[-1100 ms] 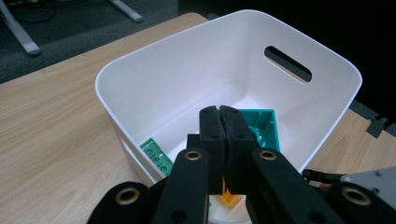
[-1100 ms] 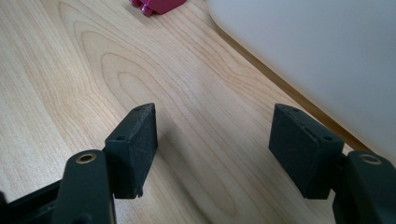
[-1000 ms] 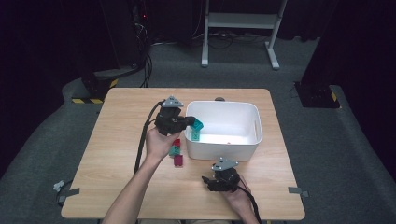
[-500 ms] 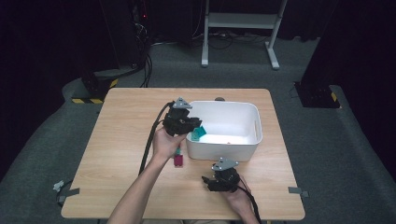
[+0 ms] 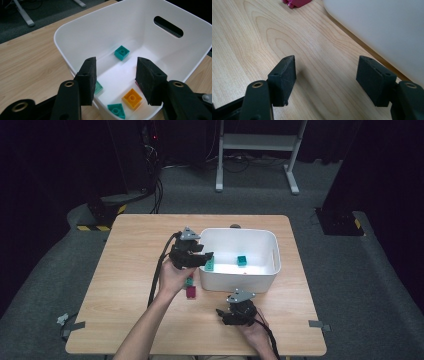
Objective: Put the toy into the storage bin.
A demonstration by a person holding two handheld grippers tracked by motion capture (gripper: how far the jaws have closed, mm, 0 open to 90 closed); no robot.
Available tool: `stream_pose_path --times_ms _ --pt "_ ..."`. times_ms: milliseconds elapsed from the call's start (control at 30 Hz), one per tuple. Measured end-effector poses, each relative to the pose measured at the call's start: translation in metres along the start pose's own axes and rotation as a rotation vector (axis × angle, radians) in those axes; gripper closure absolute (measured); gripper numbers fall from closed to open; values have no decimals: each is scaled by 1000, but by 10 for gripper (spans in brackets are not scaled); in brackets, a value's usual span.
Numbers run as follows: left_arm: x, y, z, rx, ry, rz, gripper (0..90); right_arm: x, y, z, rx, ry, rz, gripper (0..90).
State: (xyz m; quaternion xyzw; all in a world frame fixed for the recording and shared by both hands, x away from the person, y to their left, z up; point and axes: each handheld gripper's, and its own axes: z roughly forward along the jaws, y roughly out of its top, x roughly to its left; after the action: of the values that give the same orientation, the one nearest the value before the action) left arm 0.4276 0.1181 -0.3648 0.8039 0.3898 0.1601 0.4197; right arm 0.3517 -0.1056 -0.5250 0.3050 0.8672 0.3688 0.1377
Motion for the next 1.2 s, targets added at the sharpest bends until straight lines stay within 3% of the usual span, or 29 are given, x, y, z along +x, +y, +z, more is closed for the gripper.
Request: stream_pose_path --times_ms 367,733,1200 --pt "10 -22 -19 -10 50 -25 482 0 0 0 0 -1 -2 320" --pt "6 -56 -26 26 116 -23 465 0 0 0 0 0 0 320" --pt "5 -110 -11 55 104 -131 439 0 0 0 1 0 2 319"
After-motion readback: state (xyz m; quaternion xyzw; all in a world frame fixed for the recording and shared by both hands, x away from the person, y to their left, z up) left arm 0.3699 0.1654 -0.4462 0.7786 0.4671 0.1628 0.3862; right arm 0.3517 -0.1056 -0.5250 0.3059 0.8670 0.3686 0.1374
